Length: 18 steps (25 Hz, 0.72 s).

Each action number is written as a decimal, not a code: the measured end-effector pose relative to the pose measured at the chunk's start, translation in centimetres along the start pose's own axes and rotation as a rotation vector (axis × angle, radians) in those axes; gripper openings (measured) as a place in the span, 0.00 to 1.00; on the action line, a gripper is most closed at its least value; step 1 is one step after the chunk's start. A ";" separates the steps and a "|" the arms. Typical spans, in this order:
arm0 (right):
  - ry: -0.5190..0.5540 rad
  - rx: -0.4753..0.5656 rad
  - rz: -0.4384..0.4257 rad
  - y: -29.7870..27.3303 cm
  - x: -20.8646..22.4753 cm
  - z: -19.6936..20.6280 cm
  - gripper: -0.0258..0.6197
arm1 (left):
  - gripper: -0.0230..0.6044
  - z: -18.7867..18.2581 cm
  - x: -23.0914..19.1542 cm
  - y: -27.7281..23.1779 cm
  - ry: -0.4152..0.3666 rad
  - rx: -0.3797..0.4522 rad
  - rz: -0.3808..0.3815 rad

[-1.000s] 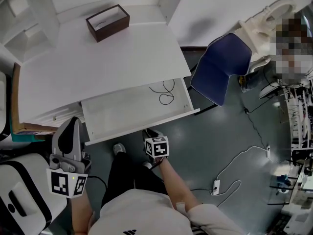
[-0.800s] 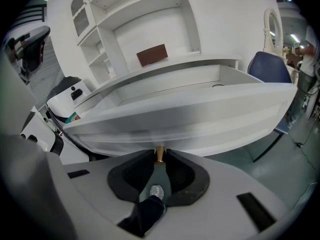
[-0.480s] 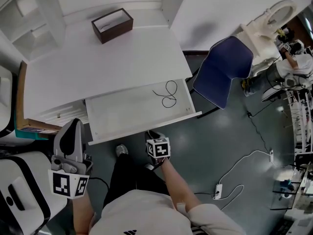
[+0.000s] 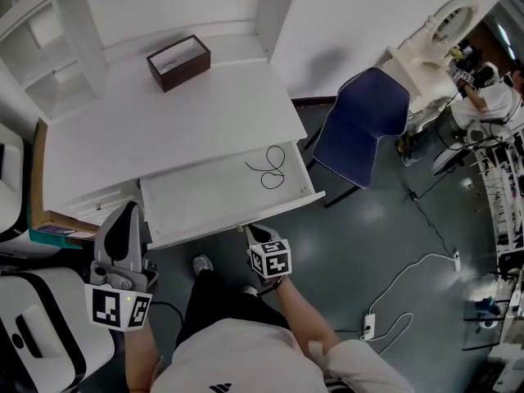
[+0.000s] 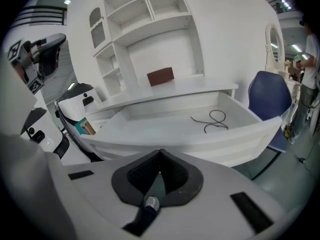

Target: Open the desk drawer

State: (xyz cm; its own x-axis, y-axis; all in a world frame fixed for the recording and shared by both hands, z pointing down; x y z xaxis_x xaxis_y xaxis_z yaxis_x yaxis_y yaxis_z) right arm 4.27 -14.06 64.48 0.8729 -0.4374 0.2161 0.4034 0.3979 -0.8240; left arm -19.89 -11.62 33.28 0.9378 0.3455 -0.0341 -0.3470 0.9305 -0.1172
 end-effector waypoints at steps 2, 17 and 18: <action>0.025 0.056 0.006 1.7 -0.1 -1.5 0.04 | 0.04 -0.4 0.7 -0.4 -0.003 0.011 0.016; 0.118 0.422 0.064 15.4 -0.1 -9.0 0.04 | 0.04 -2.5 6.2 -1.5 -0.018 0.063 0.107; 0.128 0.443 0.073 16.3 -0.1 -9.3 0.04 | 0.04 -2.7 6.5 -1.5 -0.019 0.066 0.111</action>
State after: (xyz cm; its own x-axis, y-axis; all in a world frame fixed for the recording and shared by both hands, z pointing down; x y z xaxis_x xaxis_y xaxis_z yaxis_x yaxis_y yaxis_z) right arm 8.19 -15.04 46.15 0.8738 -0.4802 0.0766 0.4446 0.7252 -0.5257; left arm -13.26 -11.14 30.59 0.8936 0.4483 -0.0239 -0.4489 0.8923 -0.0480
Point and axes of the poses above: the fingertips, and each gripper's own axes: y backward along the fingers, x to its right, z out of its underside, the point moved 2 cm from there along y, backward along the fingers, and after that the axes turned 13 degrees about -x, right-handed, at the moved point
